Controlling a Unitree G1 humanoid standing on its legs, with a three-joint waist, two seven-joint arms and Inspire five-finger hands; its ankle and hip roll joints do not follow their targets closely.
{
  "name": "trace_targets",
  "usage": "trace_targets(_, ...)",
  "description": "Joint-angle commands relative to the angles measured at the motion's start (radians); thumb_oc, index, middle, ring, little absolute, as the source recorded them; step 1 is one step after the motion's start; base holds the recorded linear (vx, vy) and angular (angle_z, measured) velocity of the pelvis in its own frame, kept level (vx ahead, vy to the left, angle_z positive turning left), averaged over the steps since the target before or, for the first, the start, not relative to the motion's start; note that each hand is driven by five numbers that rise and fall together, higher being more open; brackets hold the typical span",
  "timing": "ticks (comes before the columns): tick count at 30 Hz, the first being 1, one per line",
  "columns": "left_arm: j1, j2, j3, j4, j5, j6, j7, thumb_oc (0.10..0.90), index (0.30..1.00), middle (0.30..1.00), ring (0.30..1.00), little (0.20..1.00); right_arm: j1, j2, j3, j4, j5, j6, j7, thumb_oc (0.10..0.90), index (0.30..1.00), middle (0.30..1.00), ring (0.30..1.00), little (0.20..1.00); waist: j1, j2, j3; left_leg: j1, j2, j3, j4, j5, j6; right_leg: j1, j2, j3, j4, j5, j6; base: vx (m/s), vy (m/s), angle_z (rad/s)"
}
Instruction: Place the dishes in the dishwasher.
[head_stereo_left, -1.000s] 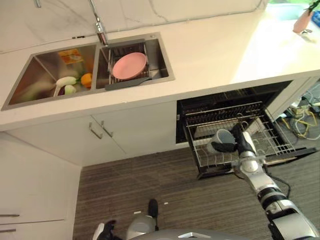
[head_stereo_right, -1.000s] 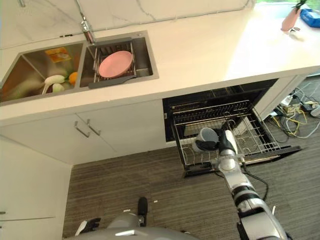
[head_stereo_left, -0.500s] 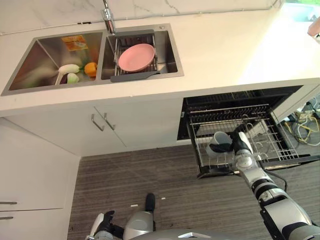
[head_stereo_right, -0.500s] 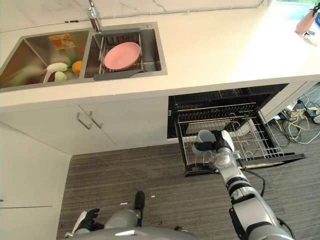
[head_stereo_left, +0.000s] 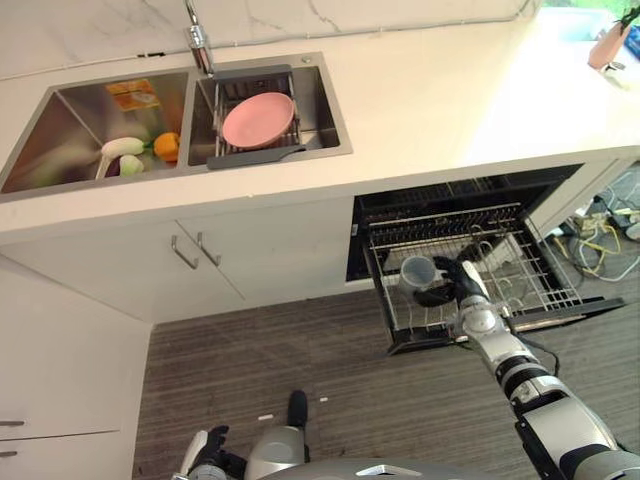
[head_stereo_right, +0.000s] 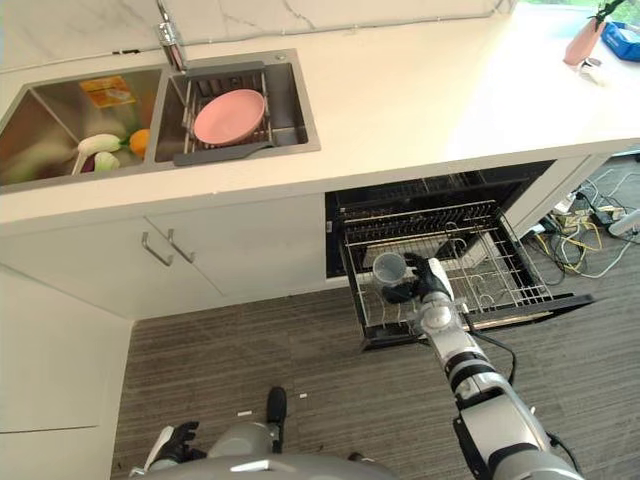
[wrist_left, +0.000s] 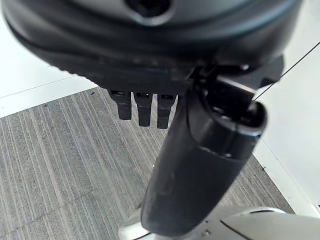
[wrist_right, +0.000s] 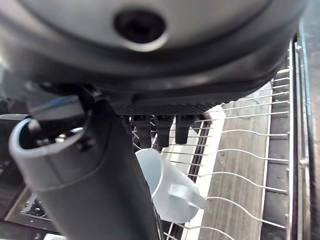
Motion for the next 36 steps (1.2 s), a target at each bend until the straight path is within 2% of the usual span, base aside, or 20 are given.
trace_targets(1,-0.053,-0.003,-0.018,0.055,0.027,0.001,0.002,0.800,0.900,0.900,0.900,0.900,-0.151,-0.115,0.047,-0.119,0.002,-0.072,0.017,0.800,0.900,0.900,0.900,0.900,0.010,-0.003,-0.017,0.107,0.113,0.096,0.007,-0.019,-0.104,-0.075,-0.043,0.046,-0.031,0.140,0.070,-0.01,0.003,-0.05)
trace_targets(6,-0.062,-0.001,0.001,0.074,0.050,0.016,-0.006,0.800,0.900,0.900,0.900,0.900,-0.086,-0.213,0.022,-0.371,0.003,-0.085,0.053,0.800,0.900,0.900,0.900,0.900,-0.016,-0.003,-0.026,0.118,0.113,0.103,0.007,-0.022,-0.105,-0.070,-0.042,0.052,-0.031,0.141,0.071,-0.01,0.005,-0.05)
trace_targets(9,-0.063,-0.007,0.041,0.090,0.066,0.022,-0.004,0.800,0.900,0.900,0.900,0.900,0.113,-0.216,-0.131,-0.642,0.085,-0.136,0.054,0.800,0.900,0.900,0.900,0.900,-0.038,0.008,-0.032,0.122,0.111,0.104,0.007,-0.026,-0.102,-0.067,-0.044,0.051,-0.028,0.139,0.072,0.00,0.012,-0.06)
trace_targets(11,-0.053,-0.022,0.105,0.100,0.011,0.010,-0.020,0.800,0.900,0.900,0.900,0.900,0.286,-0.134,-0.255,-0.839,0.259,-0.207,0.109,0.800,0.900,0.900,0.900,0.900,-0.046,0.017,-0.030,0.130,0.111,0.103,0.007,-0.030,-0.101,-0.060,-0.047,0.043,-0.023,0.133,0.072,-0.01,-0.007,0.06)
trace_targets(13,-0.051,-0.030,0.133,0.119,-0.022,0.012,-0.038,0.800,0.900,0.900,0.900,0.900,0.331,-0.098,-0.292,-0.870,0.317,-0.218,0.126,0.800,0.900,0.900,0.900,0.900,-0.049,0.020,-0.034,0.123,0.111,0.102,0.007,-0.026,-0.101,-0.063,-0.048,0.037,-0.024,0.135,0.072,0.00,-0.008,0.02)
trace_targets(14,-0.040,-0.039,0.193,0.151,-0.083,0.015,-0.056,0.800,0.900,0.900,0.900,0.900,0.400,-0.014,-0.352,-0.973,0.445,-0.259,0.166,0.800,0.900,0.900,0.900,0.900,-0.049,0.024,-0.037,0.121,0.111,0.099,0.007,-0.025,-0.104,-0.058,-0.051,0.023,-0.023,0.133,0.071,0.00,0.000,0.00)
trace_targets(17,-0.020,-0.040,0.242,0.145,-0.147,0.010,-0.068,0.800,0.900,0.900,0.900,0.900,0.441,0.043,-0.370,-1.043,0.544,-0.283,0.204,0.800,0.900,0.900,0.900,0.900,-0.045,0.026,-0.034,0.119,0.108,0.093,0.016,-0.027,-0.105,-0.054,-0.054,0.011,-0.022,0.130,0.070,0.00,-0.019,-0.03)
trace_targets(18,-0.010,-0.036,0.258,0.149,-0.158,0.010,-0.066,0.800,0.900,0.900,0.900,0.900,0.442,0.055,-0.376,-1.079,0.569,-0.294,0.209,0.800,0.900,0.900,0.900,0.900,-0.040,0.024,-0.027,0.106,0.106,0.089,0.052,-0.035,-0.105,-0.053,-0.058,0.011,-0.020,0.129,0.068,-0.04,-0.078,0.09)
trace_targets(19,-0.005,-0.029,0.268,0.147,-0.169,0.006,-0.060,0.800,0.900,0.900,0.900,0.900,0.434,0.070,-0.370,-1.107,0.629,-0.302,0.230,0.800,0.900,0.900,0.900,0.900,-0.033,0.016,-0.011,0.048,0.103,0.078,0.169,-0.065,-0.109,-0.055,-0.070,0.007,-0.018,0.128,0.062,-0.14,-0.126,0.10)
trace_targets(20,-0.007,-0.026,0.267,0.132,-0.184,0.002,-0.050,0.800,0.900,0.900,0.900,0.900,0.421,0.052,-0.354,-1.148,0.652,-0.322,0.228,0.800,0.900,0.900,0.900,0.900,-0.017,0.008,0.033,-0.073,0.103,0.070,0.371,-0.050,-0.147,-0.053,-0.090,0.001,-0.017,0.122,0.048,-0.16,-0.144,0.22)
trace_targets(21,-0.015,-0.021,0.275,0.125,-0.190,0.001,-0.039,0.800,0.900,0.900,0.900,0.900,0.413,0.027,-0.357,-1.186,0.628,-0.321,0.222,0.800,0.900,0.900,0.900,0.900,-0.009,0.006,0.047,-0.125,0.102,0.080,0.460,-0.032,-0.172,-0.048,-0.097,-0.008,-0.020,0.117,0.039,-0.13,-0.090,0.54)
trace_targets(22,-0.019,-0.023,0.281,0.125,-0.195,0.002,-0.036,0.800,0.900,0.900,0.900,0.900,0.402,0.019,-0.363,-1.212,0.613,-0.309,0.219,0.800,0.900,0.900,0.900,0.900,0.001,0.010,0.050,-0.151,0.105,0.081,0.463,-0.004,-0.182,-0.043,-0.097,-0.019,-0.029,0.116,0.042,0.00,-0.021,1.11)
trace_targets(23,-0.021,-0.024,0.282,0.131,-0.194,0.001,-0.026,0.800,0.900,0.900,0.900,0.900,0.395,0.014,-0.364,-1.223,0.596,-0.313,0.210,0.800,0.900,0.900,0.900,0.900,0.001,0.015,0.047,-0.175,0.137,0.124,0.453,0.018,-0.182,-0.034,-0.096,-0.034,-0.031,0.104,0.046,0.10,0.094,1.40)
trace_targets(25,-0.012,-0.036,0.290,0.150,-0.178,0.008,-0.015,0.800,0.900,0.900,0.900,0.900,0.396,0.008,-0.363,-1.242,0.587,-0.307,0.212,0.800,0.900,0.900,0.900,0.900,-0.001,0.037,0.022,-0.163,0.215,0.212,0.281,0.047,-0.157,-0.013,-0.088,-0.061,-0.031,0.091,0.069,0.21,0.177,0.75)
trace_targets(26,-0.012,-0.036,0.290,0.150,-0.178,0.008,-0.015,0.800,0.900,0.900,0.900,0.900,0.396,0.008,-0.363,-1.242,0.587,-0.307,0.212,0.800,0.900,0.900,0.900,0.900,-0.001,0.037,0.022,-0.163,0.215,0.212,0.281,0.047,-0.157,-0.013,-0.088,-0.061,-0.031,0.091,0.069,0.22,0.174,0.21)
trace_targets(29,-0.005,-0.056,0.289,0.169,-0.166,0.021,0.005,0.800,0.900,0.900,0.900,0.900,0.391,-0.049,-0.361,-1.222,0.484,-0.297,0.171,0.800,0.900,0.900,0.900,0.900,0.007,0.031,-0.001,-0.151,0.267,0.233,0.093,0.111,-0.145,0.028,-0.120,-0.077,-0.031,0.092,0.112,0.33,0.263,0.39)
trace_targets(31,-0.004,-0.062,0.300,0.169,-0.186,0.008,0.009,0.800,0.900,0.900,0.900,0.900,0.390,-0.049,-0.373,-1.251,0.458,-0.276,0.182,0.800,0.900,0.900,0.900,0.900,-0.001,0.029,-0.017,-0.112,0.233,0.231,0.071,0.116,-0.136,0.058,-0.146,-0.072,-0.020,0.095,0.127,0.35,0.334,0.29)
trace_targets(33,-0.024,-0.053,0.293,0.153,-0.186,0.009,0.010,0.800,0.900,0.900,0.900,0.900,0.423,-0.036,-0.402,-1.242,0.402,-0.274,0.150,0.800,0.900,0.900,0.900,0.900,-0.008,0.008,-0.050,-0.064,0.155,0.256,0.033,0.084,-0.089,0.036,-0.221,-0.087,0.128,0.089,0.130,0.30,0.341,0.20)
trace_targets(35,-0.037,-0.046,0.284,0.145,-0.187,0.008,0.011,0.800,0.900,0.900,0.900,0.900,0.422,-0.022,-0.407,-1.238,0.384,-0.277,0.137,0.800,0.900,0.900,0.900,0.900,-0.011,-0.002,-0.051,-0.052,0.128,0.258,0.024,0.062,-0.068,-0.005,-0.258,-0.083,0.220,0.093,0.134,0.14,0.183,0.31)
trace_targets(36,-0.057,-0.031,0.272,0.132,-0.185,0.008,0.012,0.800,0.900,0.900,0.900,0.900,0.423,-0.002,-0.414,-1.236,0.361,-0.282,0.120,0.800,0.900,0.900,0.900,0.900,-0.026,-0.010,-0.050,-0.034,0.100,0.249,0.013,0.039,-0.047,-0.044,-0.285,-0.060,0.308,0.127,0.142,0.19,0.219,0.20)
